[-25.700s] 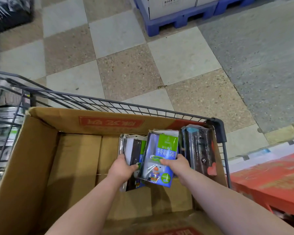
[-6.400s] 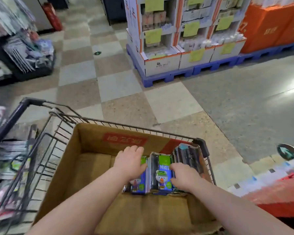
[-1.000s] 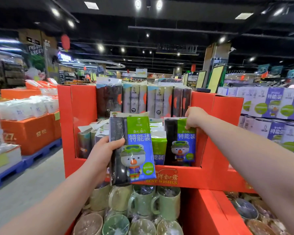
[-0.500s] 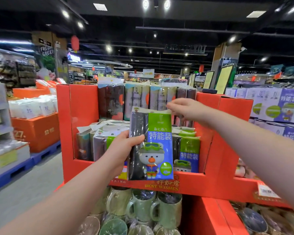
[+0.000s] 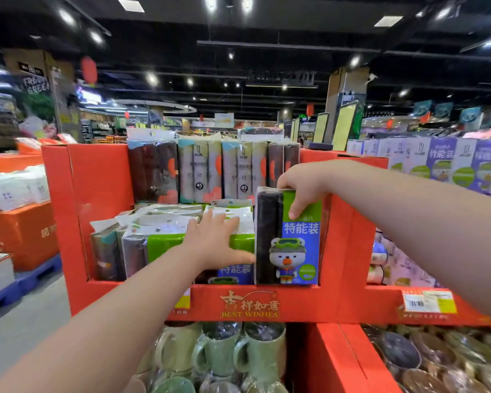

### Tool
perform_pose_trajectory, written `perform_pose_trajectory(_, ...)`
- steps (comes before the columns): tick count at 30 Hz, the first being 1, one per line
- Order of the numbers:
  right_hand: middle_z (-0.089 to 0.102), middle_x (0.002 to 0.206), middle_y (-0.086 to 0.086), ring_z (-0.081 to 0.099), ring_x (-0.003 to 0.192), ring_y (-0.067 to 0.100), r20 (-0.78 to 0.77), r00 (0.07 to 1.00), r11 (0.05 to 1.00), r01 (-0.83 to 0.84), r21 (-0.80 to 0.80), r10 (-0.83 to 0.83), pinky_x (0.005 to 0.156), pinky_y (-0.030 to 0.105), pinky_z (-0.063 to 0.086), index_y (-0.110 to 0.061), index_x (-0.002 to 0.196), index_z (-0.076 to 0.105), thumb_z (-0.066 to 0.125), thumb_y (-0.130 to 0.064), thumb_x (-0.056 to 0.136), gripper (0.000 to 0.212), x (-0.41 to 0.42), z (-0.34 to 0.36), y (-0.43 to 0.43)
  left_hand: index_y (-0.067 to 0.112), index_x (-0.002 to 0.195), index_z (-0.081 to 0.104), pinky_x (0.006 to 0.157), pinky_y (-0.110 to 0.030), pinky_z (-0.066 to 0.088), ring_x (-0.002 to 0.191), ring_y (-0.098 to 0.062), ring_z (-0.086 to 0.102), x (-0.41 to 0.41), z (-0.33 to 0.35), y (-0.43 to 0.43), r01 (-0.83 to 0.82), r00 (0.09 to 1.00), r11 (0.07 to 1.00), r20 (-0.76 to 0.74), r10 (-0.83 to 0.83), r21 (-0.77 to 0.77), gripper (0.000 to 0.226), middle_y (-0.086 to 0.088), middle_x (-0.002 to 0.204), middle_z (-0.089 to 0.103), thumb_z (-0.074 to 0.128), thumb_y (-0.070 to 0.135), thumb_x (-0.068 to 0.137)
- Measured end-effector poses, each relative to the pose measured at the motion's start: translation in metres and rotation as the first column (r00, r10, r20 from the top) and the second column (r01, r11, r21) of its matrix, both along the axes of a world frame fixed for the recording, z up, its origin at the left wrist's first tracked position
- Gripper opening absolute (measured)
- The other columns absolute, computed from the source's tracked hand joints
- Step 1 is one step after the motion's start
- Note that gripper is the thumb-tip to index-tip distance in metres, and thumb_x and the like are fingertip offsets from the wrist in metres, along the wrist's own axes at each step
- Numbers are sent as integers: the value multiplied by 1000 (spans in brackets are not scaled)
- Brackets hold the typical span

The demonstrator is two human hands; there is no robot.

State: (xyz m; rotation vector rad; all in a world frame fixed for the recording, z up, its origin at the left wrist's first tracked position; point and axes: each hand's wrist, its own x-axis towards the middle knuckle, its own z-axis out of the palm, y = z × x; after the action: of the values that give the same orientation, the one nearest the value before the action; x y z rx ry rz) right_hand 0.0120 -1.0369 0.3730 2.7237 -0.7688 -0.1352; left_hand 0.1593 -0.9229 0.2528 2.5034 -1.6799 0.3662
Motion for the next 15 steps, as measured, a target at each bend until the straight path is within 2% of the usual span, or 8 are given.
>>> perform_pose_trajectory(2,57,125,7,54,114,28,-8,1000,997,19,-74,-20,80,29,40,-10,125,52,73,-38,81,55,6,-12,-3,29,151,21,112,-46,25,142,-23,26,8,-8,-2,-8,999,996,43,4,92,84,1,155,30,52,68,83)
perform_pose_trajectory(6,55,129,8,54,117,29,-37,996,989,77,-125,-82,85,35,46,-10,127,50,70,-42,83,58,13,-29,-16,30,148,26,110,-44,31,140,-23,31,15,-9,-8,17,998,999,53,-19,28,73,1,152,35,52,61,87)
perform_pose_trajectory(11,56,130,7,56,117,30,-126,986,983,88,-162,-109,86,38,50,-10,130,51,67,-45,85,59,19,-40,-27,31,148,26,111,-45,26,140,-23,30,21,-15,-14,20,996,1000,90,-21,18,72,1,152,35,51,62,87)
perform_pose_trajectory(15,48,134,14,56,115,33,-201,973,979,73,-189,-111,86,41,50,-7,136,47,65,-45,86,65,26,-58,-27,31,149,24,113,-46,25,141,-23,28,22,-15,-18,18,996,1000,84,-20,25,74,1,153,33,50,62,88)
